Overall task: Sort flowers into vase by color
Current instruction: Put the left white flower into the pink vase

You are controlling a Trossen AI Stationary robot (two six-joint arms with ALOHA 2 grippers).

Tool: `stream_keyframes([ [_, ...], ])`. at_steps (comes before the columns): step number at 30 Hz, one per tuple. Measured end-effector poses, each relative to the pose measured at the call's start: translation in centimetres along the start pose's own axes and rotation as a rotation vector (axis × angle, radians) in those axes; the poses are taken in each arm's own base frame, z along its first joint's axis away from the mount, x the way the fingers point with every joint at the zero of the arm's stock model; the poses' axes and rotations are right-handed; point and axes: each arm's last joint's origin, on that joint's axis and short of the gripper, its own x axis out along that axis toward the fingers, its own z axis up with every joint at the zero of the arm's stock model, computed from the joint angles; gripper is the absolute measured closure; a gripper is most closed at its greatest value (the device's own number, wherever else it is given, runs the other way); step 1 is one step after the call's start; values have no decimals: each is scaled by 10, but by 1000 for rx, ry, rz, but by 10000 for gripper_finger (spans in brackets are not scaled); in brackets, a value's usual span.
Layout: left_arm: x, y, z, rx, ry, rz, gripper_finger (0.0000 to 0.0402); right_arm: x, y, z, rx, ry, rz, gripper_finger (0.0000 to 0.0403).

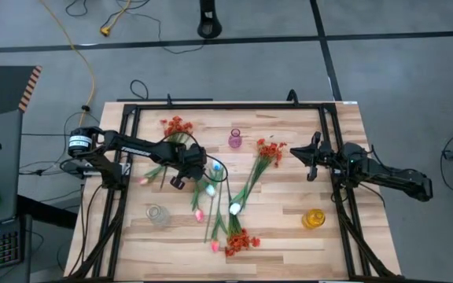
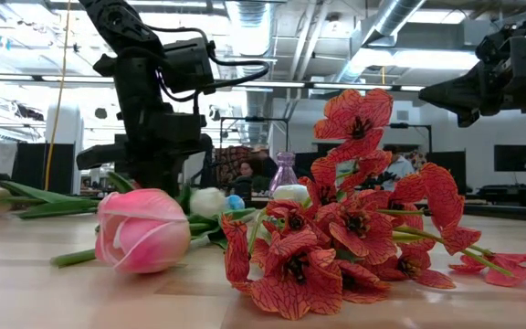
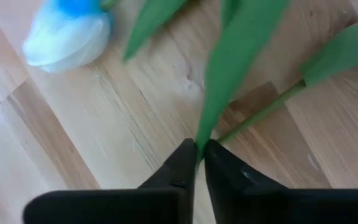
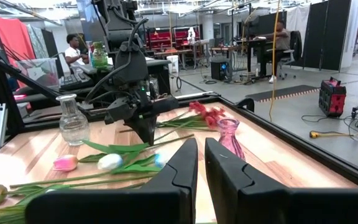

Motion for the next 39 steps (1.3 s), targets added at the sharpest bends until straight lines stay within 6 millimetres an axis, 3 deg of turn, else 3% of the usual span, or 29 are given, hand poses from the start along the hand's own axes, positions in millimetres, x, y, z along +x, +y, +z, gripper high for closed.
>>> stream_keyframes([
  [11, -8, 5, 4, -47, -31, 25, 400, 0, 0, 0, 0, 1, 0, 343],
  [21, -51, 28, 28, -97, -233, 94, 401, 0, 0, -1, 0, 7, 0, 343],
  [32, -100, 63, 52, -289, -743, 238, 401, 0, 0, -1, 0, 12, 0, 343],
  [39, -122, 91, 52, -426, -1018, 378, 401, 0, 0, -1, 0, 12, 0, 343],
])
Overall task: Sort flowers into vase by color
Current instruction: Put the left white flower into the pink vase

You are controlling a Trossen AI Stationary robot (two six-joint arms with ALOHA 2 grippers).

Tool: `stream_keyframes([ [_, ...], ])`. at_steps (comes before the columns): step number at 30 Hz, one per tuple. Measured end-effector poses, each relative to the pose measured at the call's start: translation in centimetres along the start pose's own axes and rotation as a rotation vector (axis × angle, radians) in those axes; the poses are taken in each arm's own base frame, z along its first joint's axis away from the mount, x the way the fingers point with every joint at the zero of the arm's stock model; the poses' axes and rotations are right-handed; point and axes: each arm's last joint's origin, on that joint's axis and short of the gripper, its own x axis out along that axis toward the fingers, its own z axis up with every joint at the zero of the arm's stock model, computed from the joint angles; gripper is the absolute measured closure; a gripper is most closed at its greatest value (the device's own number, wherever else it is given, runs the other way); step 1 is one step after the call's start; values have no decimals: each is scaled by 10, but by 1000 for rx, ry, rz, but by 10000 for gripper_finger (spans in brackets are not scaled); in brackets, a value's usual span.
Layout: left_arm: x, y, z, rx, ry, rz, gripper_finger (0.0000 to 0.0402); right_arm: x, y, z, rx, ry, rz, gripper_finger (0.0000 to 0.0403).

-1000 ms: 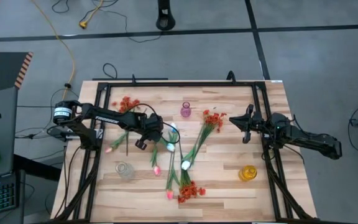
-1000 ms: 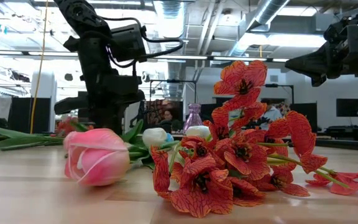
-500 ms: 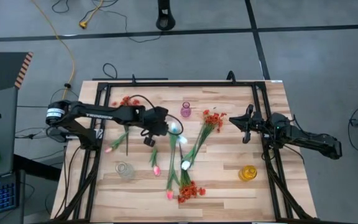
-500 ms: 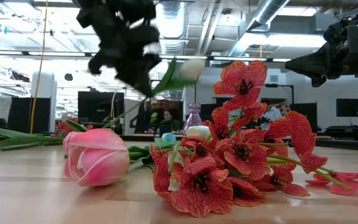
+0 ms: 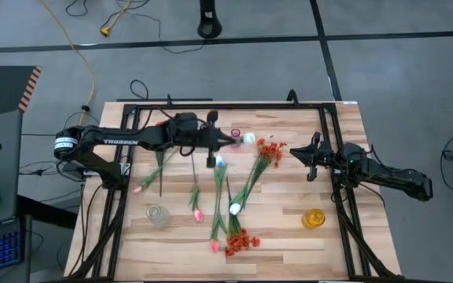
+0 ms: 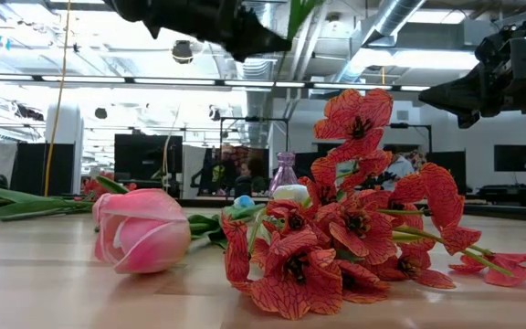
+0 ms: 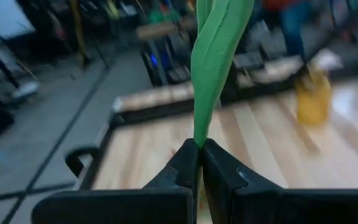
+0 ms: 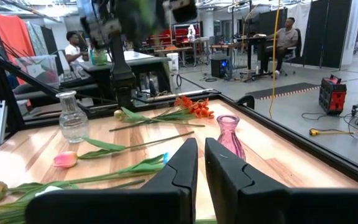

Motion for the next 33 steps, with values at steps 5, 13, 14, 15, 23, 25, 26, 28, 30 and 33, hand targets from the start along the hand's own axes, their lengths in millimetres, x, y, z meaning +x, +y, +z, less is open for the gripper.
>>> stream_keyframes([
  [5, -3, 16, 13, -74, -163, 74, 401, 0, 0, 0, 0, 0, 0, 343],
  [13, -10, 37, 19, -153, -268, 200, 401, 0, 0, 0, 0, 0, 0, 343],
  [14, -10, 40, 18, -161, -266, 213, 401, 0, 0, 0, 0, 0, 0, 343],
  [15, -11, 42, 17, -170, -264, 225, 401, 0, 0, 0, 0, 0, 0, 343],
  [23, -14, 51, 18, -245, -306, 254, 401, 0, 0, 0, 0, 0, 0, 343],
  [25, -14, 52, 19, -249, -319, 256, 401, 0, 0, 0, 0, 0, 0, 343],
  [26, -14, 52, 19, -249, -320, 264, 401, 0, 0, 0, -1, 0, 0, 343],
  [28, -10, 52, 16, -252, -321, 283, 401, 0, 0, 0, 0, 0, 0, 343],
  [30, -2, 52, 10, -279, -322, 285, 401, 0, 0, 0, 0, 0, 0, 343],
  [33, 11, 53, -2, -300, -341, 284, 401, 0, 0, 0, 0, 0, 0, 343],
])
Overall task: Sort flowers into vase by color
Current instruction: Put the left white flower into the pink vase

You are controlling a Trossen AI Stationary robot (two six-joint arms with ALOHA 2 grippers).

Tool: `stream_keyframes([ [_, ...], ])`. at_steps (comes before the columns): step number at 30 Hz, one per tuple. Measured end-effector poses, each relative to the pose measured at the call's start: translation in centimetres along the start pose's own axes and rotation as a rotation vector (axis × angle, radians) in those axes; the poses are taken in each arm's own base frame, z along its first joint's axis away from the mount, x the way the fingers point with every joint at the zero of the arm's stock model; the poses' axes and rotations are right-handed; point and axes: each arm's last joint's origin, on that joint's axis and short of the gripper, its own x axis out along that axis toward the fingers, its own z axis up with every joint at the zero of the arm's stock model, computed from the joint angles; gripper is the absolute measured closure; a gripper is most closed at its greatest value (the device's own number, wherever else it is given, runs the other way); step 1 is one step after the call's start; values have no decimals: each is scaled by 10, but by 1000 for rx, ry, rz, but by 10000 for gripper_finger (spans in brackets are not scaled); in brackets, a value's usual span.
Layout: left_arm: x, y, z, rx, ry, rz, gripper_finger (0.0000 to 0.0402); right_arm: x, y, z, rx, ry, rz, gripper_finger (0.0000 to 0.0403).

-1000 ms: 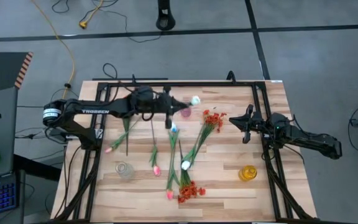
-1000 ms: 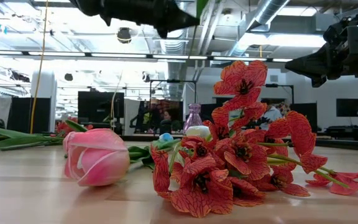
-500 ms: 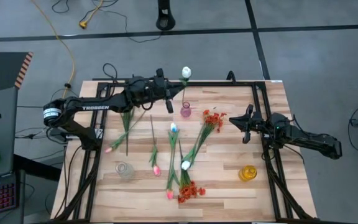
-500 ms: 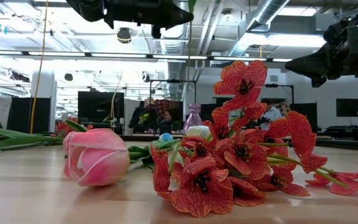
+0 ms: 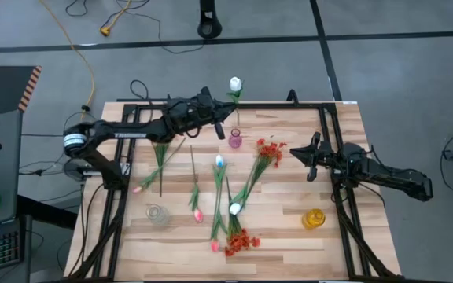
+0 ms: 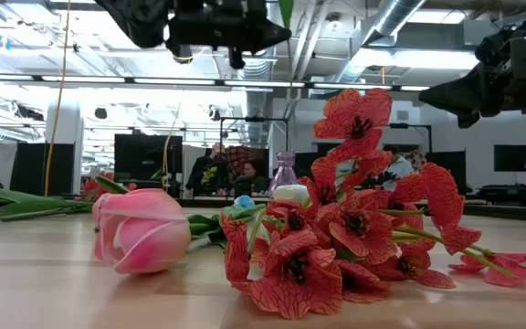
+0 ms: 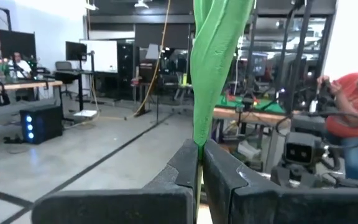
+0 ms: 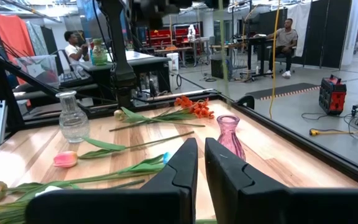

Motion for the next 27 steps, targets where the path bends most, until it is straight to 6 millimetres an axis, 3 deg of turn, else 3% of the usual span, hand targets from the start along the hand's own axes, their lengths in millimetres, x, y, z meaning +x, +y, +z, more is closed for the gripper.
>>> stream_keyframes([
  [12, 2, 1, -3, 41, 1, 15, 401, 0, 0, 0, 0, 0, 0, 343],
  [27, 1, 2, -16, 52, 136, 40, 401, 0, 0, 0, 0, 1, 0, 343],
])
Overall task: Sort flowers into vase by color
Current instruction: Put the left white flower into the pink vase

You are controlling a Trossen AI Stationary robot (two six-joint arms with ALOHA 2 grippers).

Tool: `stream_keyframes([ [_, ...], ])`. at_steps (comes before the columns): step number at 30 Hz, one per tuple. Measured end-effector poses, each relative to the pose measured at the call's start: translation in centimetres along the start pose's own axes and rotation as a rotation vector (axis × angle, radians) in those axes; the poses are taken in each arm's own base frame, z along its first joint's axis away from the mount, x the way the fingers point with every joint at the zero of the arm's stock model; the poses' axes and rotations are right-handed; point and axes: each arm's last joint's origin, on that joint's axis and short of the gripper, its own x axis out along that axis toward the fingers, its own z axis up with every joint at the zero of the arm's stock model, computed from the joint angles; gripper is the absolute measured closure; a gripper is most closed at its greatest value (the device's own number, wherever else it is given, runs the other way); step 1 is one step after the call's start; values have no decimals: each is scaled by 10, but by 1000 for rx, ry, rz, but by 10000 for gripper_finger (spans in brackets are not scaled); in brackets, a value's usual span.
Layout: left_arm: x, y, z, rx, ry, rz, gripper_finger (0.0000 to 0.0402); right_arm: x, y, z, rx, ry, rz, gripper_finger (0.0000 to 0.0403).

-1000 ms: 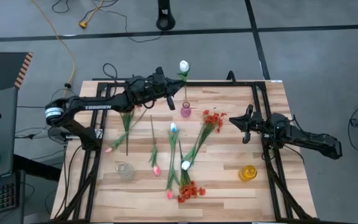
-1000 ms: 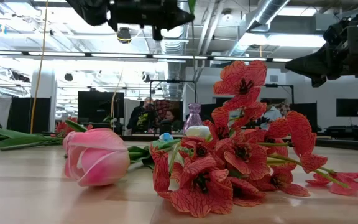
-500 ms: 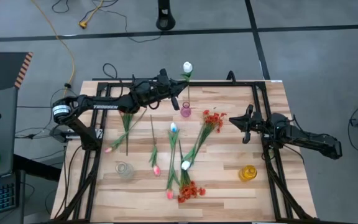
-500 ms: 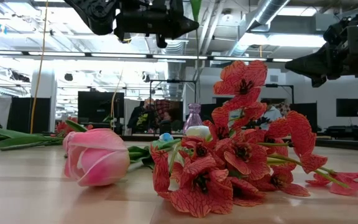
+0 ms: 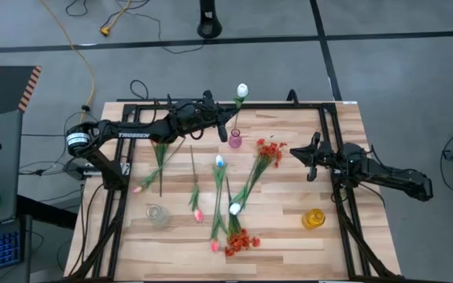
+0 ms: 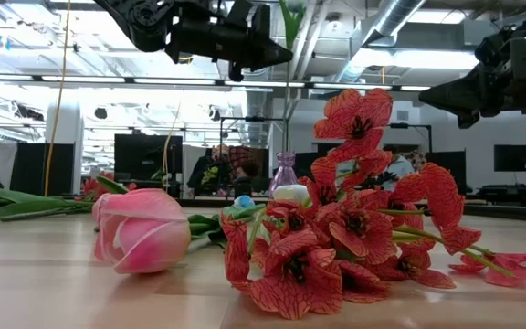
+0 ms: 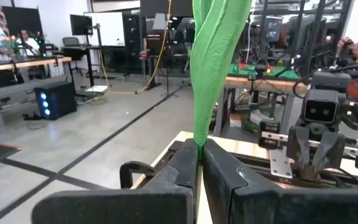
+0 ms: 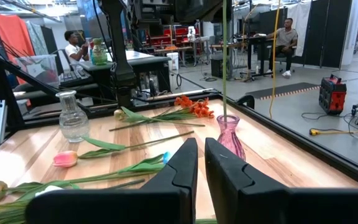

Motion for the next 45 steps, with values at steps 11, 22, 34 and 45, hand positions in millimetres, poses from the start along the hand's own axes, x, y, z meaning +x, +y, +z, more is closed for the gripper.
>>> stream_keyframes([
  [11, 0, 1, -2, -32, 15, 48, 370, 0, 0, 0, 0, 0, 0, 343],
  [22, -2, 2, -17, -66, 180, 79, 290, 0, 0, 0, 0, -1, 0, 343],
  [34, -36, 1, 1, -43, 371, 83, 255, 0, 0, 0, 0, -2, 0, 343],
  [45, -62, -37, -15, -307, 696, -28, 255, 0, 0, 0, 0, -1, 0, 343],
])
